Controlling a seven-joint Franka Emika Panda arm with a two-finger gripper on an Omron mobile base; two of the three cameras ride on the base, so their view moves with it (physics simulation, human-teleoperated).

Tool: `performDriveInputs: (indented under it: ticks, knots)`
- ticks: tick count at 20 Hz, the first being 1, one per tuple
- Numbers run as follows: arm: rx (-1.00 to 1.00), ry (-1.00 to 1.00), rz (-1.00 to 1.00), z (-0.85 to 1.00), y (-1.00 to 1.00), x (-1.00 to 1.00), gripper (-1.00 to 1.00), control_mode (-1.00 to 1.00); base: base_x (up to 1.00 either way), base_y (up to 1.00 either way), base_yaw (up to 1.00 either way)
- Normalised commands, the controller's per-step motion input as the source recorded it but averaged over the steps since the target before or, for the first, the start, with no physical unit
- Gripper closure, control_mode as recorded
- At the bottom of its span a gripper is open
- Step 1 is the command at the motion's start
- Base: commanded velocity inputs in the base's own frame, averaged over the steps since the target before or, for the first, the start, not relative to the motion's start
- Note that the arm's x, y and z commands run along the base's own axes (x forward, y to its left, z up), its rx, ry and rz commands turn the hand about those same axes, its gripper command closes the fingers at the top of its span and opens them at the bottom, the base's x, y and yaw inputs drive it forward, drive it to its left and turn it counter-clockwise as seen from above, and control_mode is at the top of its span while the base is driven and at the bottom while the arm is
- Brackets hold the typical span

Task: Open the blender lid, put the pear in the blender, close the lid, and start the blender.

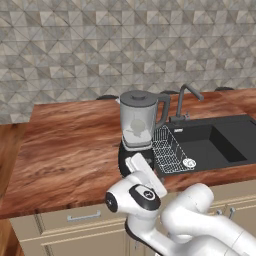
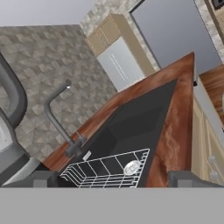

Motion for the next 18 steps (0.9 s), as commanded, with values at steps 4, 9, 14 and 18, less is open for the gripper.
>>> performDriveInputs:
  ticks: [4, 9, 14, 18]
  knots:
    - [0.00, -0.07, 0.00, -0.01, 0.09, 0.00, -1.00, -1.00, 0.00, 0.00, 0.00]
    - [0.00, -0.02, 0.00, -0.09, 0.00, 0.00, -1.00, -1.00, 0.00, 0.00, 0.00]
    - [0.00, 0.00, 0.00, -0.21, 0.00, 0.02, -1.00, -1.00, 0.00, 0.00, 0.00]
    - [0.00, -0.01, 0.00, -0.10, 0.00, 0.08, -1.00, -1.00, 0.00, 0.00, 0.00]
